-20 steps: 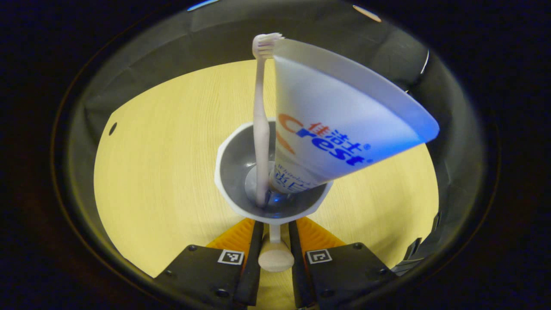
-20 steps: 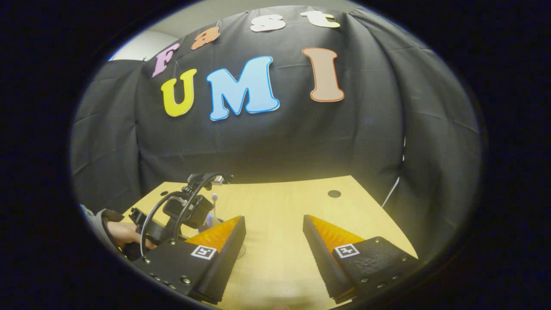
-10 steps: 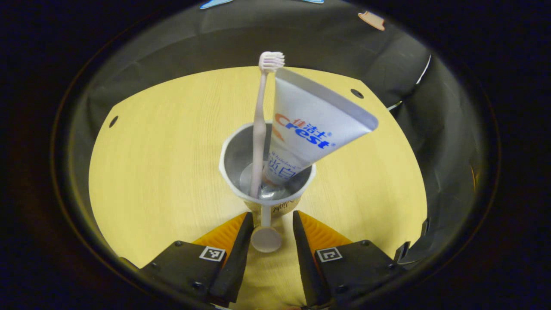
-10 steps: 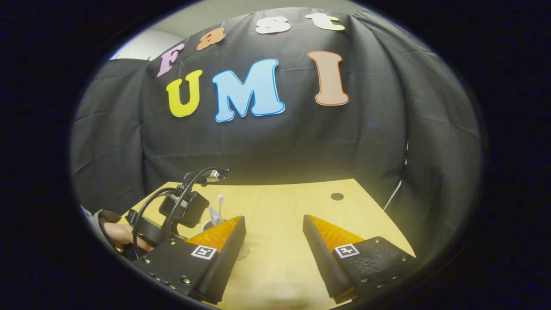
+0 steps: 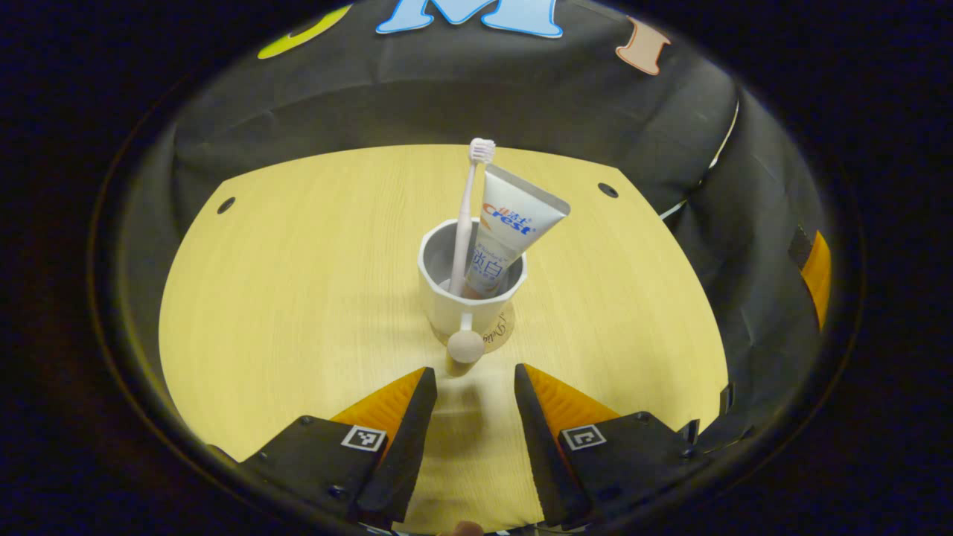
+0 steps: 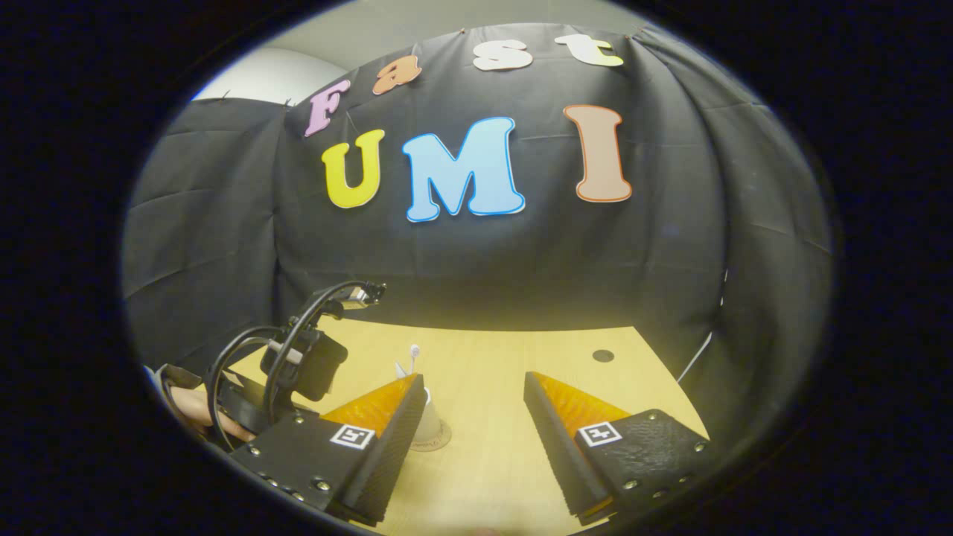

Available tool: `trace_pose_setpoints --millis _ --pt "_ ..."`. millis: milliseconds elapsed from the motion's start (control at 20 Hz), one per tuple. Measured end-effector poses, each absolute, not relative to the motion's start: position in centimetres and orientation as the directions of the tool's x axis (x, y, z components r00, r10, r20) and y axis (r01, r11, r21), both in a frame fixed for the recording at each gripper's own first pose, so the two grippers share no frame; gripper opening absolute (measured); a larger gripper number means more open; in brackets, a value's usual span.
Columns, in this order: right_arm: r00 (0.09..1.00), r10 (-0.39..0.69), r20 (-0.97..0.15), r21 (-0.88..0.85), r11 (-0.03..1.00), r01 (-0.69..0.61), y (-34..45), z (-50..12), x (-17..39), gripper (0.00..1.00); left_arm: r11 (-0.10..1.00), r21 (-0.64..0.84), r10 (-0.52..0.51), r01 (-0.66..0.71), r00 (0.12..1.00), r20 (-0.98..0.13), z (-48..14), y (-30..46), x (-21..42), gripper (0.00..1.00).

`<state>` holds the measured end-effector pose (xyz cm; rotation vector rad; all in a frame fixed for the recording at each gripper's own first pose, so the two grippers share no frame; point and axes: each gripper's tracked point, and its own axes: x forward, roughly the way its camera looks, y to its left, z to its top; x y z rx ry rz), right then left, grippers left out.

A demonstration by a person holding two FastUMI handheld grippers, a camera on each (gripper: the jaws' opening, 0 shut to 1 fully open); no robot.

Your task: Put the toothbrush and toothpaste on the desktop into the cup, then pick up the cup and place it on the coaster on the desktop.

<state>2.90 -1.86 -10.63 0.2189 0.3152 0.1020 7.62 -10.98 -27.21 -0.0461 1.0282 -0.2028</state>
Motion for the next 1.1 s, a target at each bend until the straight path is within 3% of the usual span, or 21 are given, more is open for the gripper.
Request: trace_pose_setpoints --millis 100,150,300,650,700,750,900,950,1000,1100 --pt "0.948 0.147 -0.283 0.223 0.971 -0.084 -1.7 -9.9 2.6 0.84 0.982 -0.135 -0.185 0.132 0.538 -0.822 -26.0 -10.6 7.2 0.71" --pt "0.949 0.148 -0.278 0.217 0.972 -0.088 -1.6 -9.7 2.6 0.84 0.984 -0.129 -0.178 0.126 0.557 -0.811 -25.4 -10.4 7.1 0.83" --pt "0.952 0.149 -0.267 0.209 0.973 -0.094 -1.1 -8.9 2.3 0.84 0.984 -0.130 -0.178 0.124 0.600 -0.780 -23.5 -9.6 6.3 0.94" --pt "0.953 0.158 -0.259 0.208 0.973 -0.105 1.3 -7.4 1.7 0.84 0.987 -0.121 -0.161 0.108 0.758 -0.632 -17.7 -6.7 6.4 0.84" --pt "0.952 0.162 -0.259 0.207 0.972 -0.109 1.8 -7.3 1.8 0.84 0.987 -0.122 -0.159 0.106 0.778 -0.608 -17.1 -6.3 6.4 0.89" --pt "0.951 0.168 -0.260 0.206 0.972 -0.115 2.3 -7.2 1.6 0.84 0.986 -0.124 -0.163 0.111 0.792 -0.588 -16.3 -6.1 6.2 0.84" --pt "0.949 0.174 -0.263 0.199 0.972 -0.123 3.4 -7.0 1.6 0.84 0.983 -0.124 -0.180 0.133 0.818 -0.547 -15.2 -5.9 5.7 0.89" --pt "0.950 0.172 -0.262 0.194 0.973 -0.123 3.7 -6.9 1.7 0.84 0.983 -0.115 -0.183 0.144 0.825 -0.534 -15.4 -6.6 5.8 0.84" --pt "0.950 0.168 -0.264 0.189 0.975 -0.120 3.8 -6.9 1.7 0.84 0.983 -0.106 -0.182 0.149 0.837 -0.516 -14.8 -6.5 5.8 0.89" --pt "0.949 0.165 -0.267 0.187 0.975 -0.116 4.2 -6.8 1.6 0.84 0.983 -0.090 -0.185 0.161 0.865 -0.467 -12.8 -6.2 5.8 0.89"
